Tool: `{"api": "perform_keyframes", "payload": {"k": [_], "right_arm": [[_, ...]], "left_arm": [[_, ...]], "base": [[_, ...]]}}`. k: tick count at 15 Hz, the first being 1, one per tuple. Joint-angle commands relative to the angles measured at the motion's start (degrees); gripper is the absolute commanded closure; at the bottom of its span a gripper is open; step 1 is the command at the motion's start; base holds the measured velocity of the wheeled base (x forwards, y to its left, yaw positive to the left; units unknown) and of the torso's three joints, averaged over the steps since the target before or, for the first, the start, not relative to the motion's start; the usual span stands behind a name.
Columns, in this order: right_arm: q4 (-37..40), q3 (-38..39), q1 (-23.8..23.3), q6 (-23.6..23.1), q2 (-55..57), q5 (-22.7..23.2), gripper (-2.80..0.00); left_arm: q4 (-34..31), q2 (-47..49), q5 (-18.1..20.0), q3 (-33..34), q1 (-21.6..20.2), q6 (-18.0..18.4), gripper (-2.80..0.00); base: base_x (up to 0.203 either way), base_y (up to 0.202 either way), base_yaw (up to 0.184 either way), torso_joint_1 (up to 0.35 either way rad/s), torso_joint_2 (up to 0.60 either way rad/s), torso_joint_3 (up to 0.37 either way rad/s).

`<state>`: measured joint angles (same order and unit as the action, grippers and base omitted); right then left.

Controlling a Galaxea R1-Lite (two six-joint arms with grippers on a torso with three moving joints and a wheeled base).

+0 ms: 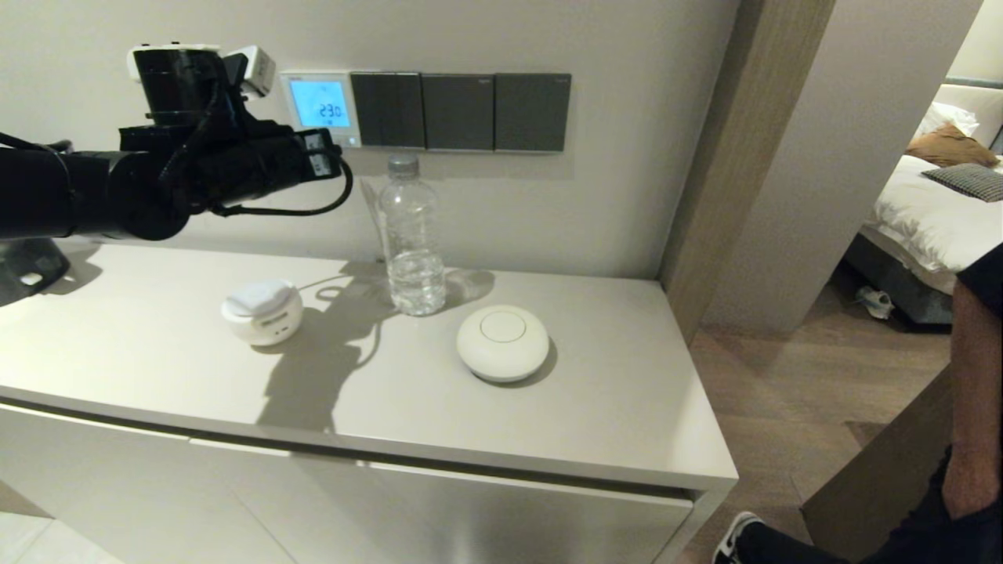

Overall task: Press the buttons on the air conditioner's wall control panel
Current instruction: Press the temperature increase button, then turn off the central air conditioner

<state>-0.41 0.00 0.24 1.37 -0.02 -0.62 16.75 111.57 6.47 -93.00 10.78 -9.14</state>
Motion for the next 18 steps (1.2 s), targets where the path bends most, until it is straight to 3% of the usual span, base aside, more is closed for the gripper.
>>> {"api": "perform_keyframes", "payload": {"k": [1, 10, 15, 18], "right_arm": [[0.0, 0.2, 0.0, 0.0, 0.0, 0.0, 0.00], [0.0, 0.2, 0.0, 0.0, 0.0, 0.0, 0.00], [0.0, 0.2, 0.0, 0.0, 0.0, 0.0, 0.00], [0.0, 0.2, 0.0, 0.0, 0.0, 0.0, 0.00]], "left_arm": [[0.1, -2.2, 0.0, 1.7, 0.0, -0.1, 0.00], [1.9, -17.2, 0.0, 13.8, 0.0, 0.2, 0.00], [3.4, -27.7, -3.8, 32.0, -1.0, 6.5, 0.00], [10.3, -36.4, -4.8, 44.4, -4.0, 8.6, 0.00]], "base": [[0.000, 0.000, 0.000, 0.000, 0.00, 0.000], [0.000, 0.000, 0.000, 0.000, 0.00, 0.000], [0.000, 0.000, 0.000, 0.000, 0.00, 0.000], [0.000, 0.000, 0.000, 0.000, 0.00, 0.000]]}}
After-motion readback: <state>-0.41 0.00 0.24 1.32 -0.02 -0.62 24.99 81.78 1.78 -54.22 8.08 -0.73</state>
